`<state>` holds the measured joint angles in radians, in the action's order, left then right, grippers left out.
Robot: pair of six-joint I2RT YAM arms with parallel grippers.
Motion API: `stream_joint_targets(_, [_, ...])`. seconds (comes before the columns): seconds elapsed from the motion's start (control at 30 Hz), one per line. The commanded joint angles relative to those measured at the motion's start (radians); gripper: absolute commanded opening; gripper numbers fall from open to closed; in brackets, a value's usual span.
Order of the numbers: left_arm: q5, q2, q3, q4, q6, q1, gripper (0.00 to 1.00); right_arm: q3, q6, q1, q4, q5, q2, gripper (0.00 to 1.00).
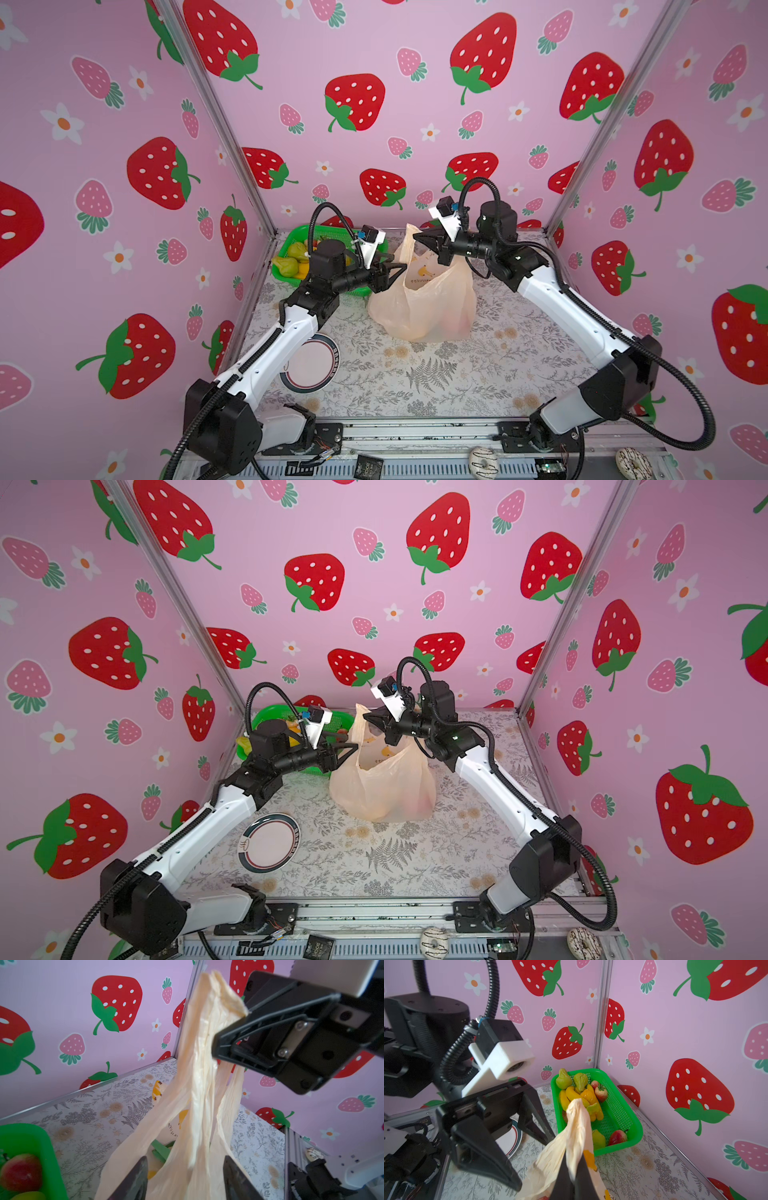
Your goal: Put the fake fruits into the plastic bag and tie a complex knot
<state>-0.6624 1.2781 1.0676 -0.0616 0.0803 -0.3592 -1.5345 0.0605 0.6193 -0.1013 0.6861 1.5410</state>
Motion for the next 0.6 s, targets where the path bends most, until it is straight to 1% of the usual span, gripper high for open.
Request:
stream_joint_targets(0.0, [-0.127,0.001,0.083,0.095,-0.166,0.021,0.63,-0.035,0.088,-0.012,-0.048,0.131,-0.039,0.00])
stream_joint_targets(0.13, [-0.131,0.034,0.146,0.209,-0.301,0.021,0.68,-0.042,0.097,-0.017,-0.048,0.170,-0.036,0.00])
stream_joint_targets(0.27, [-0.140,0.059,0.169,0.207,-0.376,0.020,0.79,-0.056,0.096,-0.018,-0.048,0.202,-0.021,0.00])
stream_joint_targets(0.33, [-0.134,0.081,0.191,0.220,-0.412,0.022,0.83,-0.062,0.096,-0.020,-0.049,0.217,-0.016,0.00])
stream_joint_targets(0.43, [-0.154,0.128,0.245,0.244,-0.445,0.030,0.84,-0.064,0.098,-0.020,-0.049,0.236,-0.011,0.00])
stream_joint_targets(0.57, [-0.236,0.198,0.319,0.272,-0.451,0.033,0.84,-0.065,0.093,-0.020,-0.040,0.256,-0.004,0.00])
